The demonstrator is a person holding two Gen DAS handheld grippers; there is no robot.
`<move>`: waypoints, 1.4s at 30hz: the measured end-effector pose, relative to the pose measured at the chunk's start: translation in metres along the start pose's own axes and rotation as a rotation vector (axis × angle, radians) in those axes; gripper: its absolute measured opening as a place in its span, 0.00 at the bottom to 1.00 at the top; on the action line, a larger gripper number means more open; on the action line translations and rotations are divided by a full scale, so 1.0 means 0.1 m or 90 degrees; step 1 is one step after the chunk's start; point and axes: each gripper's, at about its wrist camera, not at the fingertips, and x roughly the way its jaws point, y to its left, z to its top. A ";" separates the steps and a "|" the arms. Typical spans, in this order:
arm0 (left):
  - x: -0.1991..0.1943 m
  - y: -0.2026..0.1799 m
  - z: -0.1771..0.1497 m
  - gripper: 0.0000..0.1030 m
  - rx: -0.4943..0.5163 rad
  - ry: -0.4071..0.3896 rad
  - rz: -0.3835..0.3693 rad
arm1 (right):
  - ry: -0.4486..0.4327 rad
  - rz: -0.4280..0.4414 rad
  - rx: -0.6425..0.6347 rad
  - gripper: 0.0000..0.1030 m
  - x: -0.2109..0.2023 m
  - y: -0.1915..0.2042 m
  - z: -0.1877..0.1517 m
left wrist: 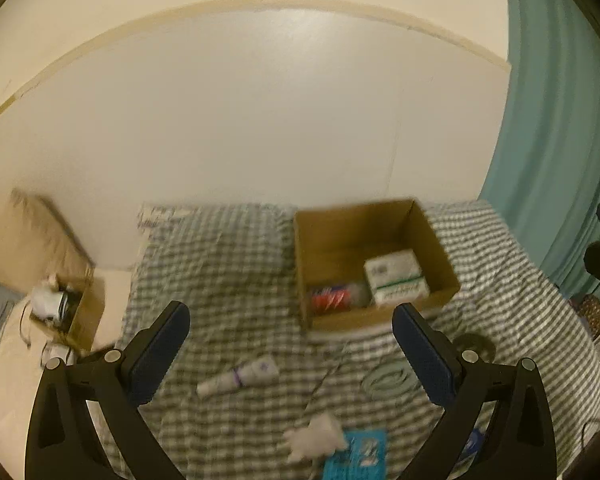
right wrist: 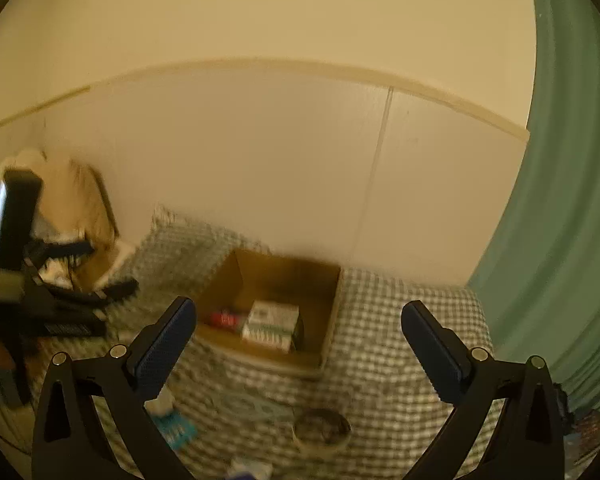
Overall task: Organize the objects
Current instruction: 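Withdraw both tools from the cardboard box toward the remaining items, then grasp the white plush figure with left tool while right tool grasps the tan tape roll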
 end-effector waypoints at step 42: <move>1.26 -0.34 -1.40 0.65 -0.006 0.201 0.021 | 0.383 0.027 0.019 0.77 1.85 -0.42 -1.65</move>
